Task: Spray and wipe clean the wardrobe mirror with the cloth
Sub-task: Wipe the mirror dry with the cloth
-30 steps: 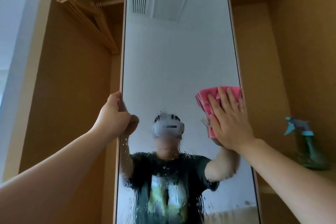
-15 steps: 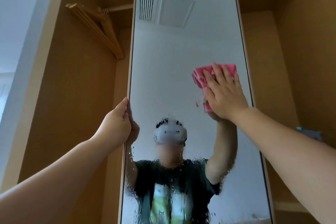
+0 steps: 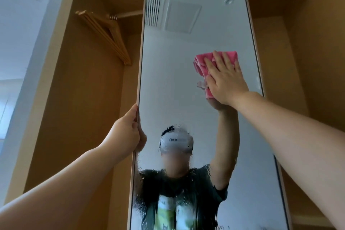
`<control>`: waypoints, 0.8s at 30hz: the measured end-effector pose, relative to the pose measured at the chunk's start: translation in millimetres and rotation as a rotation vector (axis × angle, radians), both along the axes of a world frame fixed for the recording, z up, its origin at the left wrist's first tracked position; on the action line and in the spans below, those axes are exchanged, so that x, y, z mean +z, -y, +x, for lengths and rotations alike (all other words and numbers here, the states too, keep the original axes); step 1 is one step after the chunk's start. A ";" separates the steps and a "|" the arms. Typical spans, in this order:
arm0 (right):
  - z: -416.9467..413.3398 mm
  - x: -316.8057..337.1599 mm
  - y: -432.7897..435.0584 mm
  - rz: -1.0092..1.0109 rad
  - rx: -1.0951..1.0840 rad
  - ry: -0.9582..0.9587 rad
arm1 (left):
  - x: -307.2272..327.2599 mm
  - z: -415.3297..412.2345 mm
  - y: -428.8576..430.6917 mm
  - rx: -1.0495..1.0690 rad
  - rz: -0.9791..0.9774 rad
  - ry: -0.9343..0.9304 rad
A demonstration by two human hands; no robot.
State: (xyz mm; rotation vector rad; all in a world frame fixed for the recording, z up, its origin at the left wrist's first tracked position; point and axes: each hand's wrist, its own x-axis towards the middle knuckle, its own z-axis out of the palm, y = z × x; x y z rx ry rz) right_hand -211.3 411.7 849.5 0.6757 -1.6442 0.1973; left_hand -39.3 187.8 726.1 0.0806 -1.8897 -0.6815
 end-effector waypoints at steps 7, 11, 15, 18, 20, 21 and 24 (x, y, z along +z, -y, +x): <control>6.2 -68.5 2.0 0.135 0.019 -0.065 | -1.2 3.5 -3.8 -0.026 0.009 0.000; 5.2 -115.9 5.4 0.215 0.056 -0.160 | -1.9 4.3 -8.4 -0.052 0.025 -0.015; -0.2 -151.3 6.5 0.284 0.067 -0.231 | -1.9 5.0 -9.1 -0.042 0.016 -0.006; 2.7 -163.7 6.8 0.314 0.076 -0.240 | -2.1 5.1 -7.9 -0.040 0.021 -0.017; 3.7 -169.7 7.7 0.341 0.086 -0.238 | -1.8 4.9 -6.7 -0.020 -0.005 -0.014; 3.7 -171.5 8.0 0.354 0.091 -0.237 | -1.9 4.5 -6.4 -0.017 -0.012 -0.010; 4.4 -167.3 8.1 0.366 0.090 -0.237 | -2.6 3.4 -7.2 -0.036 0.012 -0.004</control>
